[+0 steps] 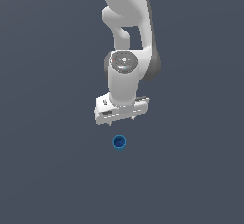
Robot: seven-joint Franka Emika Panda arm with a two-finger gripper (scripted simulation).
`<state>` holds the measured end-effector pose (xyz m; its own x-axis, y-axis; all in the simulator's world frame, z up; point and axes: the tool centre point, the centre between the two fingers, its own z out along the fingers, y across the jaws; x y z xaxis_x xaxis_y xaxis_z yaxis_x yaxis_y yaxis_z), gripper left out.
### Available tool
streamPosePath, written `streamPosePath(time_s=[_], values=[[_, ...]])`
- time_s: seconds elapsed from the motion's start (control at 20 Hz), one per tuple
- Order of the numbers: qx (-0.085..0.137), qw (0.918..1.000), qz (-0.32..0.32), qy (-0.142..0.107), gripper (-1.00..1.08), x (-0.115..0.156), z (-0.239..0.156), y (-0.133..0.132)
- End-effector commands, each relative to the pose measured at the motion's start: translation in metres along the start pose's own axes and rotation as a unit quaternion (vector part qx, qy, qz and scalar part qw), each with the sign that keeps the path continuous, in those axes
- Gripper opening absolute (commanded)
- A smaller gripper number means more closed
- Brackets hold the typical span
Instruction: Pick up the object and move it to a goal position.
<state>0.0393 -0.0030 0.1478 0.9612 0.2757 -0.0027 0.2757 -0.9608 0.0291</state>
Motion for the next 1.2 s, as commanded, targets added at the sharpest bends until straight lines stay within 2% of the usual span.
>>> streamPosePath(time_s=[0.0,0.25,0.6,0.9,1.15], values=[[0.001,0.9995,-0.033,0.0,1.0,0.008,0.007,0.003],[0.004,0.995,-0.1,0.0,1.0,0.024,0.023,0.008],[0.009,0.9841,-0.177,0.002,1.0,0.042,0.043,0.016],[0.013,0.9763,-0.216,0.004,1.0,0.05,0.054,0.02],[0.014,0.973,-0.23,0.005,1.0,0.053,0.058,0.022]])
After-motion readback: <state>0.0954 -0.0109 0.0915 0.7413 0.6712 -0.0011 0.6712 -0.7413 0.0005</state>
